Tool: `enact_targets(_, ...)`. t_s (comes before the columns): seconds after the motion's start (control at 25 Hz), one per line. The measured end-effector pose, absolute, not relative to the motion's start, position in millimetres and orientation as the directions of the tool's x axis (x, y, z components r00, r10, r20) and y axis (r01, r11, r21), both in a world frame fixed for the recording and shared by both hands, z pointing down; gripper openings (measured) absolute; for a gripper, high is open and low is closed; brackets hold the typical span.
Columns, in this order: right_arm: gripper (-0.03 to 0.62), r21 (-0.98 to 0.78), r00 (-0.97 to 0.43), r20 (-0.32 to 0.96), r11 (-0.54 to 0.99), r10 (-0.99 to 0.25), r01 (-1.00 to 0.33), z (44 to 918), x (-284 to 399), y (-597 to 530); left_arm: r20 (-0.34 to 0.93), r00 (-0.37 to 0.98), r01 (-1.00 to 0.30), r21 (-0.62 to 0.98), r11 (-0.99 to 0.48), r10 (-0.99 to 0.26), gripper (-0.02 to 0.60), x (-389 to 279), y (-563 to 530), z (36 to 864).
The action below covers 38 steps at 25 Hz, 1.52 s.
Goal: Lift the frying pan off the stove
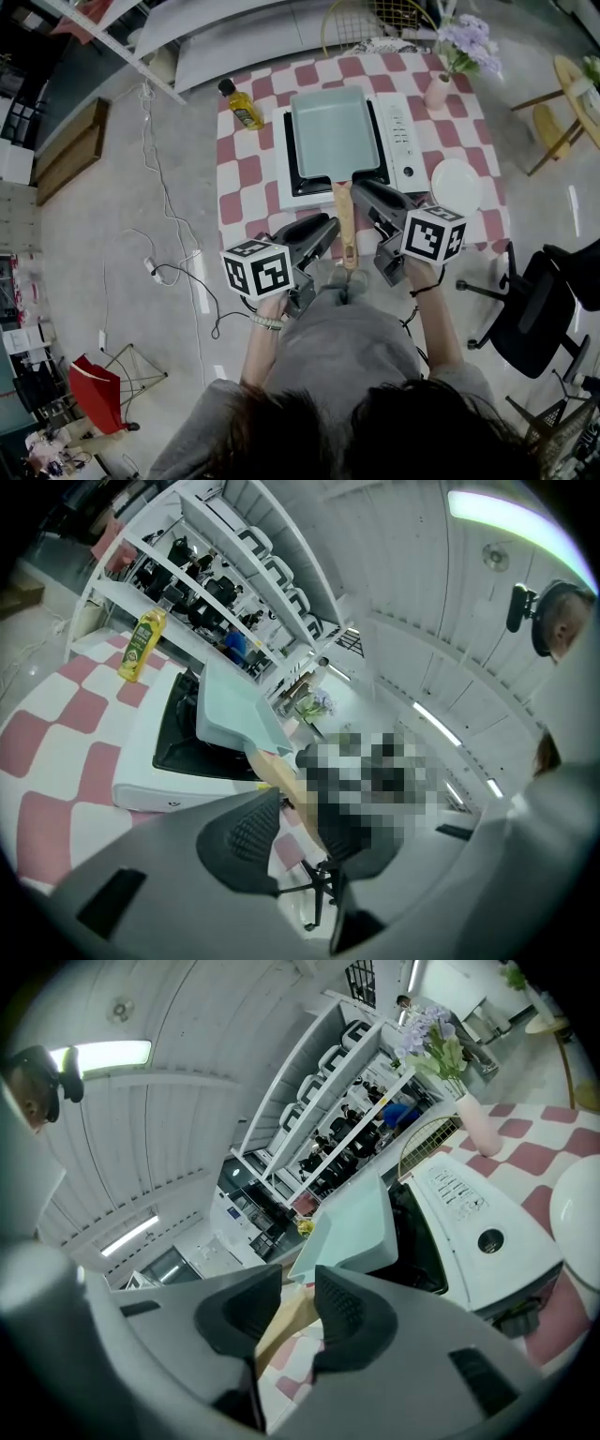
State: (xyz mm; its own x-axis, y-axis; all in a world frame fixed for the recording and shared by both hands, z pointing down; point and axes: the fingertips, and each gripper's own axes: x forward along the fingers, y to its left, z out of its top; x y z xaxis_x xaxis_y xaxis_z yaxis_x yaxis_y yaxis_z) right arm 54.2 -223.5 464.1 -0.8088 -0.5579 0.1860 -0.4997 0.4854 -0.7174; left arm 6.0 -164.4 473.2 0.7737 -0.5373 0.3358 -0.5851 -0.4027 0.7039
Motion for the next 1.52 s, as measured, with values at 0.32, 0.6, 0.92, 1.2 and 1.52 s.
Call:
enact_targets(0.32, 0.157, -0.761, -0.824, 0.183, 0.453, -0.536, -0.464, 470, 50, -226, 0.318, 0.809, -0.534, 0.749, -0.392, -0.494, 0.169, 17, -162, 477)
enact_targets(0.6, 0.207, -0.799, -0.839, 0.186, 0.418, -0.512, -0.433, 476, 47, -228, 0.298, 0.84, -0.483, 0.793, -0.372, -0.454, 0.199, 28, -161, 481)
enact_targets(0.92, 0.233, -0.861, -0.869, 0.16, 0.364, -0.469, -0.355, 482, 38, -226, 0.272, 0.867, -0.432, 0.829, -0.355, -0.418, 0.221, 37, -160, 485)
enact_targets(1.2, 0.244, -0.884, -0.877, 0.173, 0.323, -0.448, -0.339, 488, 34, -228, 0.275, 0.881, -0.417, 0.836, -0.356, -0.385, 0.221, 40, -161, 487)
enact_targets(1.52, 0.244, -0.908, -0.892, 0.179, 0.28, -0.415, -0.312, 495, 29, -229, 0.261, 0.901, -0.382, 0.855, -0.351, -0.346, 0.219, 47, -160, 488)
